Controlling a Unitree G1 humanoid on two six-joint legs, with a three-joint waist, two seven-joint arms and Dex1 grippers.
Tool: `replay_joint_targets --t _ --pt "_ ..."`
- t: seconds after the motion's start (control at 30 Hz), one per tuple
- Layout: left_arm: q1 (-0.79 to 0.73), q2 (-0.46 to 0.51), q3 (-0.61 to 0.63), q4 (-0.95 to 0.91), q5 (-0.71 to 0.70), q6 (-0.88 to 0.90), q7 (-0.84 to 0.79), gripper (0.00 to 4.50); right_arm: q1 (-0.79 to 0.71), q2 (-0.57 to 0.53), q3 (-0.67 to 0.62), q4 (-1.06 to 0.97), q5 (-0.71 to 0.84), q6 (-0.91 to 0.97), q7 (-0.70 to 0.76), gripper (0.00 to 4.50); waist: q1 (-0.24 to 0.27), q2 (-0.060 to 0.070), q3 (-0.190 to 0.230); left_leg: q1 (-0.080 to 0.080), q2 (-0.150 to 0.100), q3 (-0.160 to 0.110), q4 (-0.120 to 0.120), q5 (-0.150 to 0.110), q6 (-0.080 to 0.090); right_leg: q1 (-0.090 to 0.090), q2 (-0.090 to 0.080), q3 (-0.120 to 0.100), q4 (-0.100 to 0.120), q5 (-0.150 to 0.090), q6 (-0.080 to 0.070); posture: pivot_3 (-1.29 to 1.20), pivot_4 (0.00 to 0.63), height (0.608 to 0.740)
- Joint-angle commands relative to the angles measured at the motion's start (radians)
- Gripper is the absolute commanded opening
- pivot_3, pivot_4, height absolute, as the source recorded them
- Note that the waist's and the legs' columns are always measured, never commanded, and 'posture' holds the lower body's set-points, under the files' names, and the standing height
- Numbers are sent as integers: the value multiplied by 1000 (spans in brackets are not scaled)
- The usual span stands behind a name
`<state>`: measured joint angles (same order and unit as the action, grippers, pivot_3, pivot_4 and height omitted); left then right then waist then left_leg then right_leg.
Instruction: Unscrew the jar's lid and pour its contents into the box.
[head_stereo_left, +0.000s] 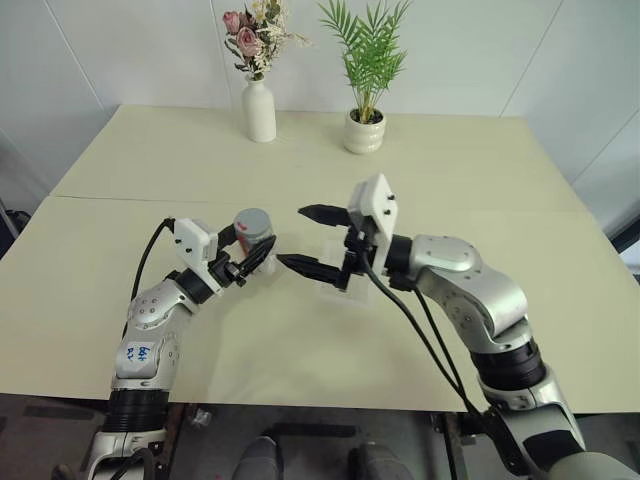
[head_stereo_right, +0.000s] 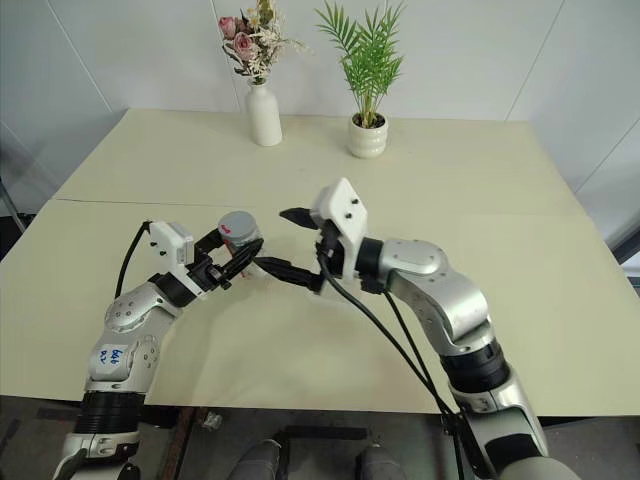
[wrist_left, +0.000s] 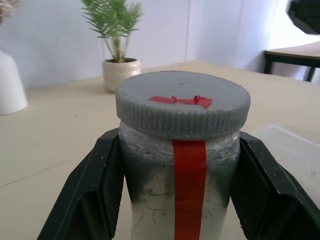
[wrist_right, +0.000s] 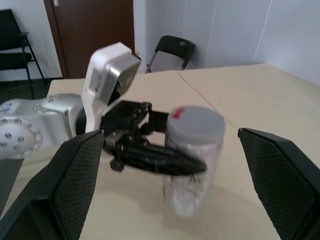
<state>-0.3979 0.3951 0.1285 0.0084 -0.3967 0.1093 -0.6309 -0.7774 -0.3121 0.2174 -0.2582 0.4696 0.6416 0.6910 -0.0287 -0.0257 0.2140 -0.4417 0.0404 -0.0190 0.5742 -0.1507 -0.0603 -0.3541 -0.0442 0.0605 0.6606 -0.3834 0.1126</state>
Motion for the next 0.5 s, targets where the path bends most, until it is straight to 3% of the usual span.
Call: replay_joint_targets --t 0.03,0.5 --pt "-31 2 -20 -50 -19 7 -38 2514 -26 30 16 11 -26 28 -36 4500 0 0 0 0 0 0 0 0 0 0 0 0 0 0 0 0 150 740" --pt "-29 -18 -62 -80 -10 23 -65 2514 -42 123 15 78 -118 29 -125 4500 -3 0 0 -1 3 3 -1 0 0 -3 2 2 2 0 0 0 150 740"
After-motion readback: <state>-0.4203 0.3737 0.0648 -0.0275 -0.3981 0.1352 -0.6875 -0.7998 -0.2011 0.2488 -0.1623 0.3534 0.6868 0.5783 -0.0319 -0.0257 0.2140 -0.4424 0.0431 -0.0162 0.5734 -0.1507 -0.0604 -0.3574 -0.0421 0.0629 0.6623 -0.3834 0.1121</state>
